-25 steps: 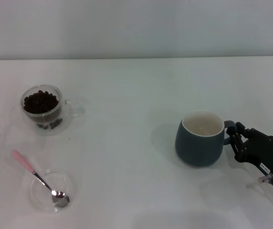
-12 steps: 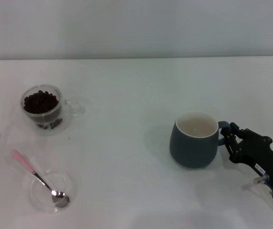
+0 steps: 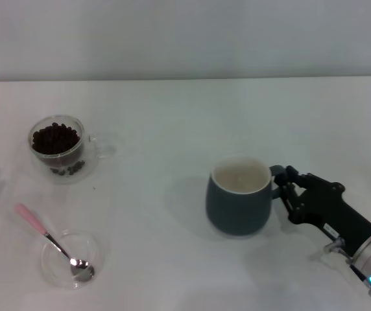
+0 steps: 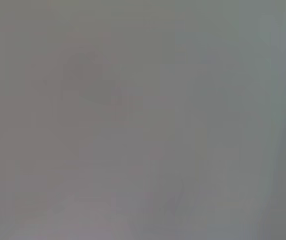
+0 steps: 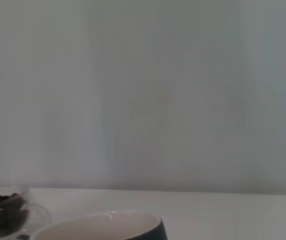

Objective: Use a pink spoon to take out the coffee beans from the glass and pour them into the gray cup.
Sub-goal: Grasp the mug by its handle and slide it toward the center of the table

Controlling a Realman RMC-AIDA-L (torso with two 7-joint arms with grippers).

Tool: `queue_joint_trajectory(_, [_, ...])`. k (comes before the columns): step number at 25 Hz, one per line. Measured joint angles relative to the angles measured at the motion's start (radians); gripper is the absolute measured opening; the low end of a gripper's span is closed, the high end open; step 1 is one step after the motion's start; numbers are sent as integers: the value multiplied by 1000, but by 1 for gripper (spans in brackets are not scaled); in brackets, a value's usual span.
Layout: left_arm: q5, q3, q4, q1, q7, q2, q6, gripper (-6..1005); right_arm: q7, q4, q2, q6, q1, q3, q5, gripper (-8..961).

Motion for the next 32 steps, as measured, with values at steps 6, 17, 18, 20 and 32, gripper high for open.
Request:
queue_joint_trajectory(6, [2, 1, -12, -3, 0, 0, -1, 766, -91, -61, 1, 34, 5, -4, -19, 183])
queue_joint_trajectory(17, [3, 1, -12, 1, 0, -1, -14, 767, -161, -96, 3, 89, 14, -12, -19, 183])
queue_joint_trajectory(18, [3, 1, -12, 1, 0, -1, -14, 767, -163, -96, 3, 91, 14, -12, -19, 183])
queue_joint_trajectory(20, [3, 1, -12, 2, 0, -1, -14, 766, -175, -97, 3, 92, 14, -12, -19, 183])
queue_joint_trajectory(32, [4, 2, -12, 3, 0, -2, -15, 766, -198, -97, 3, 92, 14, -14, -19, 178])
